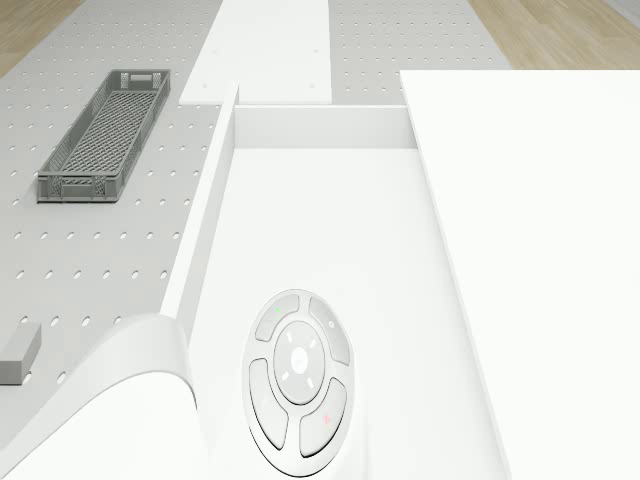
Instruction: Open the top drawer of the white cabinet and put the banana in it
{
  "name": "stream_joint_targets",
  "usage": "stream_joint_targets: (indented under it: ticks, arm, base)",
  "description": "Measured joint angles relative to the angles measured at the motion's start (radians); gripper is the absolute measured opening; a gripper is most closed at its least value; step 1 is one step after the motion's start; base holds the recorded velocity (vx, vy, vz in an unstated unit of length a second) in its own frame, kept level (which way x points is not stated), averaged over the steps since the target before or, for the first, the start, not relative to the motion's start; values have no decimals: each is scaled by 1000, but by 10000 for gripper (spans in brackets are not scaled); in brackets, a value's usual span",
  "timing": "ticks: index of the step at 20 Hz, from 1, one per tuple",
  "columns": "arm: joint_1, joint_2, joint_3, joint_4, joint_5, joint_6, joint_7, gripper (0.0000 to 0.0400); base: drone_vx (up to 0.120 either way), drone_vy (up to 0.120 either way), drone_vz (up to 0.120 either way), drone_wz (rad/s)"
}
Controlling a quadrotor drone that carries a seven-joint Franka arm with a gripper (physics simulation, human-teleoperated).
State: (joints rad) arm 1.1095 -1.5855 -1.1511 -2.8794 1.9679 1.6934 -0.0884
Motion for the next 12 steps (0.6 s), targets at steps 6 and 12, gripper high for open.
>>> stream_joint_targets:
  ticks: [6,12]
  arm:
    - [-14,9,-38,-15,-31,-24,7,378]
    - [-36,18,-132,-42,-118,-63,11,395]
  base:
    - [0,0,0,0]
    - [0,0,0,0]
